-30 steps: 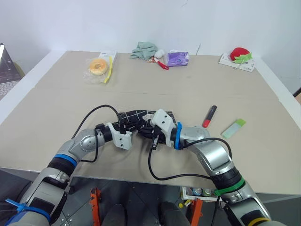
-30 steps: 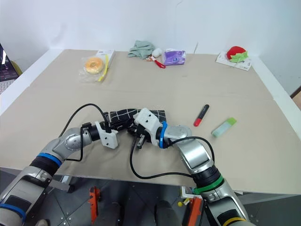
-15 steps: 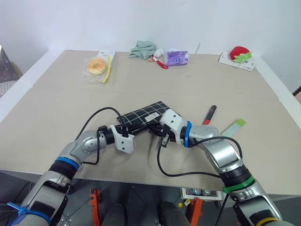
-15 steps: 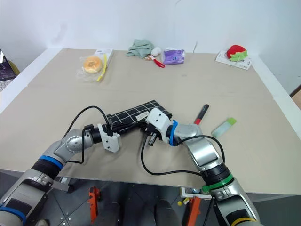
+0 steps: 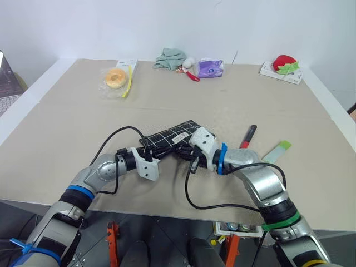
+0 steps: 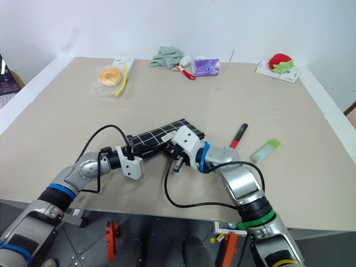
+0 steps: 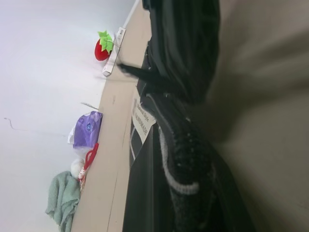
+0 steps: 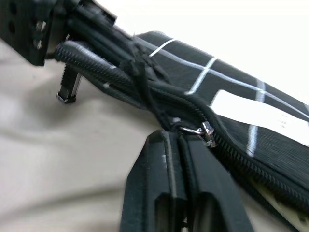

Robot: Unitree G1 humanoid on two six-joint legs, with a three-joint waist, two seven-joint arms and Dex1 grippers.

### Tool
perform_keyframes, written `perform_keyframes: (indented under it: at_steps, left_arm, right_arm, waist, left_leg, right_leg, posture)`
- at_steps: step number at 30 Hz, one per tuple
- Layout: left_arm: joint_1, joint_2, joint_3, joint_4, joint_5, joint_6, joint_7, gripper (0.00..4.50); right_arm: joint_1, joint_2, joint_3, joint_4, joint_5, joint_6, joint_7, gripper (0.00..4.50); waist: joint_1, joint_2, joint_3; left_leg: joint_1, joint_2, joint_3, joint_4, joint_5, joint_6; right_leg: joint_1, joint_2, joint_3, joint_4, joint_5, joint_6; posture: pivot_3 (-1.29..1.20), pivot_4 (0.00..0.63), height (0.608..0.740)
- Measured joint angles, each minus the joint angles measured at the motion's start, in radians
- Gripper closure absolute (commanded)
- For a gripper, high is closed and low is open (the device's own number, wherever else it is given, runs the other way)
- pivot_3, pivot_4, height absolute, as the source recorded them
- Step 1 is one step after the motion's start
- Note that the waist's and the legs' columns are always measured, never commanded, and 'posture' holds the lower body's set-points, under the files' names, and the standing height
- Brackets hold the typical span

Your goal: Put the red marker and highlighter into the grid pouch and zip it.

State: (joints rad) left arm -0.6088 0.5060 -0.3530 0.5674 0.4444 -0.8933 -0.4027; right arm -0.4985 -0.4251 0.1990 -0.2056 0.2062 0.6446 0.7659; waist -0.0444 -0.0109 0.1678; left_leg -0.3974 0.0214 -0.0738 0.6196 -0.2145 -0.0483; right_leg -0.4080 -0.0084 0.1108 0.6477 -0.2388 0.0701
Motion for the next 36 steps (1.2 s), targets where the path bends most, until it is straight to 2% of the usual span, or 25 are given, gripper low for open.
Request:
perform_keyframes:
  at_steps: [1, 2, 4, 6, 10, 14, 18, 26, 29, 33, 36]
  left_arm:
    - [0.002, 0.000, 0.001, 0.001, -0.007, 0.002, 0.000, 4.50]
    - [0.003, -0.001, 0.003, 0.001, -0.015, 0.005, -0.003, 4.50]
    - [0.004, -0.003, 0.009, 0.001, -0.030, 0.011, -0.011, 4.50]
    - [0.006, -0.006, 0.015, 0.001, -0.050, 0.024, -0.026, 4.50]
    - [0.010, -0.014, 0.016, -0.001, -0.089, 0.030, -0.059, 4.50]
    - [0.010, -0.016, 0.017, -0.001, -0.115, 0.038, -0.087, 4.50]
    - [0.009, -0.033, 0.014, 0.000, -0.160, 0.048, -0.129, 4.50]
    - [0.008, -0.052, 0.017, -0.059, -0.275, 0.094, -0.225, 4.50]
    - [0.008, -0.051, 0.021, -0.083, -0.294, 0.112, -0.239, 4.50]
    - [0.009, -0.051, 0.039, -0.112, -0.308, 0.130, -0.241, 4.50]
    - [0.015, -0.050, 0.048, -0.116, -0.308, 0.139, -0.242, 4.50]
  right_arm:
    - [0.011, 0.001, -0.043, -0.019, 0.030, 0.008, -0.006, 2.46]
    - [0.018, 0.013, -0.111, -0.036, 0.074, 0.028, -0.024, 1.81]
    - [0.019, 0.017, -0.219, -0.079, 0.126, 0.061, -0.068, 0.85]
    - [0.023, 0.000, -0.288, -0.111, 0.134, 0.083, -0.125, 0.14]
    - [0.050, -0.003, -0.337, -0.108, 0.061, 0.131, -0.309, 0.14]
    - [0.047, 0.038, -0.379, -0.069, -0.030, 0.219, -0.528, 0.14]
    - [0.021, 0.096, -0.388, 0.007, -0.096, 0.240, -0.672, 0.14]
    - [0.012, 0.160, -0.376, 0.123, -0.146, 0.259, -0.775, 0.14]
    - [0.012, 0.160, -0.370, 0.127, -0.148, 0.256, -0.773, 0.90]
    - [0.013, 0.154, -0.347, 0.136, -0.155, 0.243, -0.765, 2.68]
    - [0.013, 0.096, -0.310, 0.153, -0.171, 0.225, -0.723, 3.95]
  waist:
    - [0.000, 0.000, 0.000]
    - [0.000, 0.000, 0.000]
    - [0.000, 0.000, 0.000]
    - [0.000, 0.000, 0.000]
    - [-0.002, 0.000, 0.000]
    - [-0.003, 0.000, 0.000]
    - [-0.003, 0.000, 0.001]
    - [-0.004, 0.001, 0.001]
    - [-0.004, 0.001, 0.001]
    - [-0.005, 0.001, 0.001]
    - [-0.004, 0.001, 0.001]
  left_leg:
    - [0.000, 0.000, 0.000, 0.000, 0.000, 0.000]
    - [0.000, 0.000, 0.000, 0.000, 0.000, 0.000]
    - [0.000, 0.000, -0.001, 0.000, 0.000, 0.000]
    - [0.000, 0.000, -0.001, 0.000, 0.000, 0.000]
    - [0.000, 0.000, -0.001, 0.000, 0.000, 0.000]
    - [0.000, 0.000, -0.001, 0.000, 0.000, 0.000]
    - [-0.001, 0.000, 0.000, 0.000, 0.000, 0.000]
    - [-0.003, 0.000, -0.001, 0.000, 0.000, 0.000]
    - [-0.003, 0.000, -0.001, 0.000, 0.000, 0.000]
    - [-0.003, 0.000, -0.001, 0.000, 0.000, 0.000]
    - [-0.004, 0.000, -0.001, 0.001, 0.000, 0.000]
  right_leg:
    - [0.000, 0.000, 0.000, 0.000, 0.000, 0.000]
    - [0.000, 0.000, 0.000, 0.000, 0.000, 0.000]
    - [0.000, 0.000, 0.000, 0.000, 0.000, 0.000]
    - [0.000, 0.000, 0.000, 0.000, 0.000, 0.000]
    - [-0.001, 0.000, 0.000, 0.000, 0.000, 0.000]
    - [-0.001, 0.000, 0.000, 0.000, 0.000, 0.000]
    - [-0.001, 0.000, 0.000, 0.000, 0.000, -0.001]
    - [-0.004, 0.001, 0.000, 0.001, 0.001, -0.001]
    - [-0.003, 0.001, 0.000, 0.001, 0.001, -0.001]
    - [-0.003, 0.001, 0.000, 0.001, 0.001, -0.001]
    - [-0.003, 0.001, 0.000, 0.001, 0.001, -0.001]
  posture:
    - [0.00, 0.150, 0.734]
    - [0.00, 0.150, 0.734]
    - [0.00, 0.150, 0.734]
    - [0.00, 0.150, 0.734]
    - [0.00, 0.150, 0.734]
    - [0.00, 0.150, 0.734]
    - [0.00, 0.150, 0.734]
    - [0.00, 0.150, 0.734]
    - [0.00, 0.150, 0.734]
    - [0.00, 0.150, 0.734]
    - [0.00, 0.150, 0.734]
